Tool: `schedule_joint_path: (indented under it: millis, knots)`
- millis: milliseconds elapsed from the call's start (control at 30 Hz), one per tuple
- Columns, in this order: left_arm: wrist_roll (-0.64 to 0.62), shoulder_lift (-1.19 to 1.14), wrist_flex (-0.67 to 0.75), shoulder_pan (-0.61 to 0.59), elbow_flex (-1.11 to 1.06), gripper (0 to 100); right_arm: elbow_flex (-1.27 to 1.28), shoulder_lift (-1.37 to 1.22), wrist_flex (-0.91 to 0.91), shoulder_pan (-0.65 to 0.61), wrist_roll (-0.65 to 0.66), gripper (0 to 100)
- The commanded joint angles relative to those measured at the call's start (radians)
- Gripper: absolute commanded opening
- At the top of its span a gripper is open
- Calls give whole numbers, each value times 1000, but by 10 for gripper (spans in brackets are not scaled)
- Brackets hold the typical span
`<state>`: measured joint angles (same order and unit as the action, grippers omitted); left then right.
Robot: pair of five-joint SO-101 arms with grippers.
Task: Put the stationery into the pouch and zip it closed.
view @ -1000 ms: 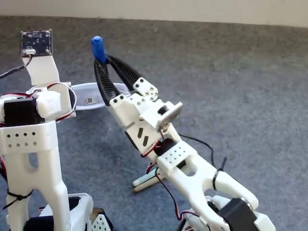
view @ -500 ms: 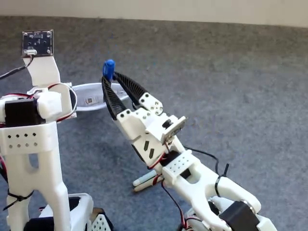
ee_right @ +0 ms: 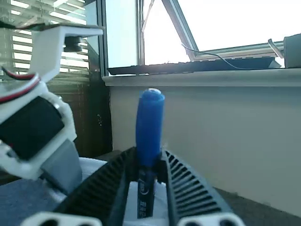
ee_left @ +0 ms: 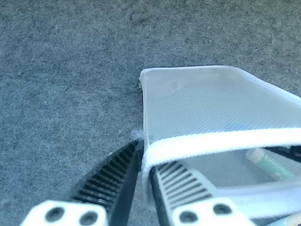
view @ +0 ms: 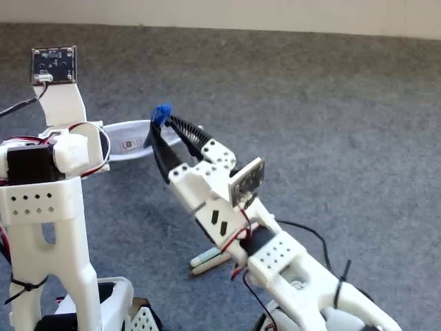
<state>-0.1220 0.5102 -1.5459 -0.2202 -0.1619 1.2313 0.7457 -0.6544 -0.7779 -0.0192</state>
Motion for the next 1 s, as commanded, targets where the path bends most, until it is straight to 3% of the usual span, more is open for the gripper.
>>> schedule_joint_path:
  millis: [0, 167, 400, 733, 967]
  knots:
    - [0, -12, 20, 2, -4, 5, 10, 153, 117, -58, -8, 106]
    - [0, -12, 20, 2, -7, 5, 10, 269, 245, -73, -8, 106]
    - [-2, -12, 21, 2, -8, 5, 18, 377, 282, -74, -9, 106]
    - [-5, -5, 21, -4, -8, 5, -99, 526, 691, -71, -9, 105]
    - [-41, -4, 26, -99, 1, 5, -213, 539, 891, -68, -9, 105]
